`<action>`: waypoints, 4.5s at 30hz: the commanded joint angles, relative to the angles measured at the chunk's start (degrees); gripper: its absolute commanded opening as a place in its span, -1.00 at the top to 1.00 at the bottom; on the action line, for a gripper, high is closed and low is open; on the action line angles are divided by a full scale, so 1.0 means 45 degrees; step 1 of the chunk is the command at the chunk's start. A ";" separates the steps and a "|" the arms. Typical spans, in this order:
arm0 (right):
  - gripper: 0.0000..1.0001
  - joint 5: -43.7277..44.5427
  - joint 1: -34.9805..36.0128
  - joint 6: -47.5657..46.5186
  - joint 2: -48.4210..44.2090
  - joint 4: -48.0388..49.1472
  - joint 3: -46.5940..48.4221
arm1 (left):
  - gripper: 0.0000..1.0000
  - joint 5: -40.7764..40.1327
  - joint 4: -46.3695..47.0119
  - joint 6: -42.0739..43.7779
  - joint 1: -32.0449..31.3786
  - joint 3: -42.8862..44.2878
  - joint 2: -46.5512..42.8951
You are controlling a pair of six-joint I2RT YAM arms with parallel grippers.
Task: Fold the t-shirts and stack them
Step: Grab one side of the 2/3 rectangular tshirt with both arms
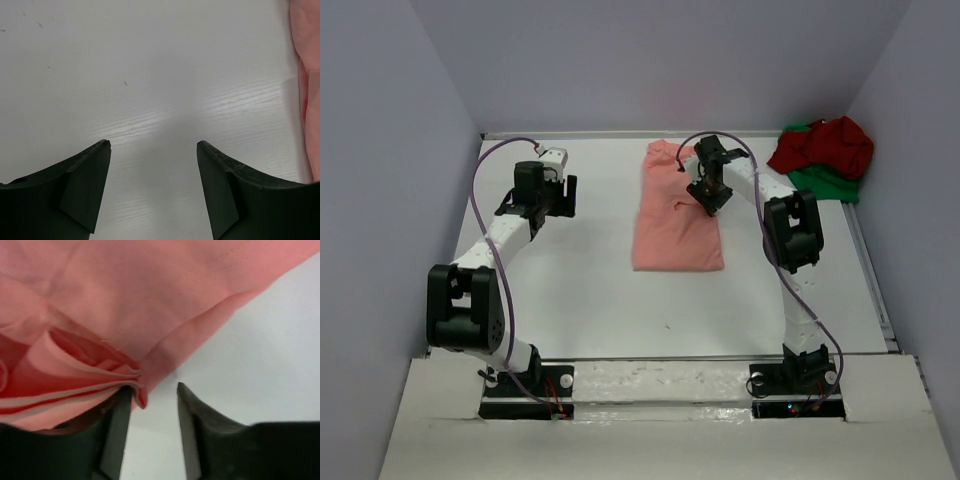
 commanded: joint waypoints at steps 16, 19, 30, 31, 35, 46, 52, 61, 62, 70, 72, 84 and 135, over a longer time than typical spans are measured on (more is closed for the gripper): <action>-0.99 0.0555 -0.0048 0.0168 -0.2098 -0.0299 0.1455 | -0.60 0.0963 0.0527 -0.0023 0.0083 -0.0116 -0.1258; -0.99 0.0772 -0.0048 0.0440 -0.3129 -0.0631 0.0949 | -0.60 0.2016 0.0547 -0.0023 0.0083 -0.0350 -0.1375; -0.98 -0.0864 -0.0048 0.2434 -0.7936 -0.0752 -0.5060 | -0.43 0.6839 -0.2223 0.0325 0.0063 0.0642 0.1236; -0.99 -0.1333 -0.0048 0.2492 -0.8171 -0.0672 -0.5437 | -0.44 0.7403 -0.2826 0.0405 0.0063 0.0800 0.1473; -0.99 -0.2721 -0.0185 0.3057 -0.8525 -0.0671 -0.6493 | -0.40 0.8712 -0.4041 0.0680 0.0082 0.1348 0.2431; -0.98 -0.7742 -0.2332 0.4191 -0.6459 -0.0632 -0.6788 | -0.43 0.9501 -0.2017 -0.1527 -0.0034 -0.0427 0.1985; -0.96 -0.8913 -0.2742 0.4270 -0.5404 -0.0728 -0.6671 | -0.23 0.8134 -0.1407 -0.2405 -0.0580 -0.0937 0.2061; -0.94 -0.9365 -0.3134 0.4289 -0.4346 -0.0886 -0.6572 | -0.07 0.7818 -0.1211 -0.2816 -0.1264 -0.0546 0.3504; -0.94 -0.9462 -0.3269 0.4289 -0.4288 -0.0866 -0.6728 | -0.02 0.8090 -0.1192 -0.2874 -0.1420 -0.0488 0.3700; -0.82 -0.9831 -0.3388 0.4192 -0.4131 -0.0613 -0.7353 | 0.09 0.8835 -0.1153 -0.2914 -0.2475 -0.0038 0.4952; -0.80 -1.0106 -0.3388 0.4172 -0.4073 -0.0535 -0.7549 | 0.10 0.8835 -0.1016 -0.2972 -0.2690 -0.0058 0.5050; -0.69 -1.0967 -0.3388 0.3743 -0.3096 -0.0710 -0.7608 | 0.17 0.8250 -0.1094 -0.2778 -0.3140 -0.0643 0.4193; 1.00 -1.1162 -0.3271 0.2844 -0.3504 -0.1647 -0.7374 | 1.00 0.7878 -0.2362 -0.1841 -0.3160 0.0175 0.3313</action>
